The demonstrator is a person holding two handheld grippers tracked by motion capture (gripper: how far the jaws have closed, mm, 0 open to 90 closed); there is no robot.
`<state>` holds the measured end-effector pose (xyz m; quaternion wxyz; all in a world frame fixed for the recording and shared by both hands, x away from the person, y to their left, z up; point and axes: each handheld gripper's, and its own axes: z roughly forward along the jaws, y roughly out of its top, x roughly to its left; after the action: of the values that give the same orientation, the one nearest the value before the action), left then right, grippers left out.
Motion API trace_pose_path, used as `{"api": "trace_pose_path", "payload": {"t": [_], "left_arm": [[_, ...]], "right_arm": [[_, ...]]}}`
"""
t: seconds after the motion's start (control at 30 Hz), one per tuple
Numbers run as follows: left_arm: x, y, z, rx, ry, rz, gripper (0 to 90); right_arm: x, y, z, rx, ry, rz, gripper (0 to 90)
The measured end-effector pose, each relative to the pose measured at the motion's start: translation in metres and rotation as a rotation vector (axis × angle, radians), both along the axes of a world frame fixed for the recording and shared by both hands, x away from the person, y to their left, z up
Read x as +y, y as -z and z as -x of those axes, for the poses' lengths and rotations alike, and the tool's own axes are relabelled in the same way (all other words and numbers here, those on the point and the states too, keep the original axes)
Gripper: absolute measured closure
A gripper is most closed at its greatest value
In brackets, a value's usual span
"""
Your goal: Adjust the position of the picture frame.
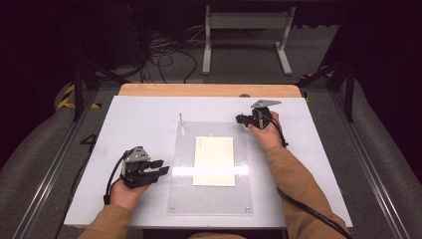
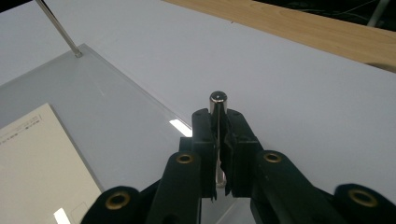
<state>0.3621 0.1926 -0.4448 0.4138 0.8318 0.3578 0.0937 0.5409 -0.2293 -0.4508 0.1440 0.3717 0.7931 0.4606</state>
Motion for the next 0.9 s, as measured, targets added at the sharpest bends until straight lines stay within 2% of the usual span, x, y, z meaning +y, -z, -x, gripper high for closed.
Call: {"api": "trace_pose_path", "payload": {"t": [0.17,0.2,0.23,0.33,0.47,0.5,0.67,0.77,0.8,0.9], "left_arm": [[-0.0005,-0.0009,0.0012,-0.002,0.003,0.007,61.3],[-0.0004,-0.0012,0.0021,-0.010,0.002,-0.003,61.4],[-0.0008,-0.0013,0.0034,-0.001,-0.003,0.009,61.4],[0.0002,-0.0023,0.0036,-0.006,0.004,0.009,61.5],[0.0023,-0.0044,0.0046,-0.021,-0.002,0.004,61.4],[0.0022,-0.0041,0.0057,-0.014,-0.002,0.018,61.4],[0.0062,-0.0050,0.0066,-0.023,0.000,0.007,61.4],[0.0066,-0.0053,0.0061,-0.012,-0.003,0.023,61.4],[0.0069,-0.0057,0.0052,-0.024,0.006,0.011,61.4],[0.0060,-0.0061,0.0052,-0.027,0.011,0.012,61.4]], "right_arm": [[0.0021,-0.0012,0.0008,0.009,0.019,0.012,83.9],[0.0025,-0.0012,0.0010,0.019,0.035,0.004,83.8],[0.0027,-0.0011,0.0011,0.023,0.042,0.001,83.7],[0.0046,-0.0014,0.0014,0.031,0.064,0.004,83.9],[0.0053,-0.0007,0.0011,0.042,0.082,-0.004,84.0],[0.0059,-0.0008,0.0011,0.041,0.085,0.000,84.1],[0.0064,0.0013,0.0008,0.044,0.103,-0.014,84.0],[0.0075,0.0003,-0.0008,0.066,0.114,-0.012,84.1],[0.0080,-0.0001,-0.0018,0.072,0.120,-0.007,84.2],[0.0082,0.0005,-0.0036,0.097,0.137,-0.025,83.9]]}}
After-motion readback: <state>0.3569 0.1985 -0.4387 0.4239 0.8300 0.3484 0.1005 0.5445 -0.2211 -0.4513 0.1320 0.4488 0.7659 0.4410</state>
